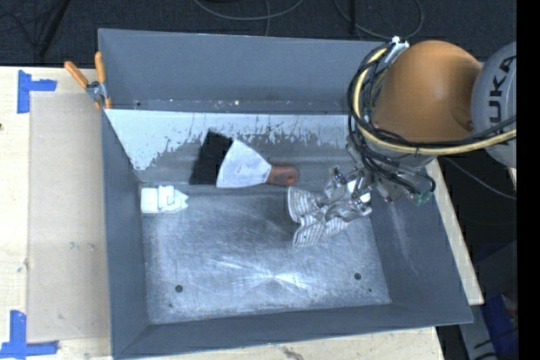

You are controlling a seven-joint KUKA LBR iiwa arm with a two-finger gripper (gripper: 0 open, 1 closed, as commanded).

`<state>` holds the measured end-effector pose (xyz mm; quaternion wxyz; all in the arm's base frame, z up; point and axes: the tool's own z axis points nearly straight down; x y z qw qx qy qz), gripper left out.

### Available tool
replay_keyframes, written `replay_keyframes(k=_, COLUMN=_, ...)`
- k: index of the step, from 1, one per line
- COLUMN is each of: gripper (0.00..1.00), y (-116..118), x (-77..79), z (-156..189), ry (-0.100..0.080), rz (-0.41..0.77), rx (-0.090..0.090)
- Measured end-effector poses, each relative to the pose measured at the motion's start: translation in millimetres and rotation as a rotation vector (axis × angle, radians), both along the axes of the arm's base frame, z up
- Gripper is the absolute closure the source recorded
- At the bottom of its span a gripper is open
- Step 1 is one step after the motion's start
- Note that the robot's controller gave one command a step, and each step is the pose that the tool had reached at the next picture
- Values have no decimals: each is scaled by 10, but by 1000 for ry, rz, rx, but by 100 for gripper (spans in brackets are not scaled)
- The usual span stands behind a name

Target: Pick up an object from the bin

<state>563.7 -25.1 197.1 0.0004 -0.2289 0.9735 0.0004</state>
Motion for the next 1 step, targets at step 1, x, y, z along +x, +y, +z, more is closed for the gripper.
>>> replay_keyframes(k=1, gripper=100, y=94, x=132, z=356, ry=7, rz=51, rx=0)
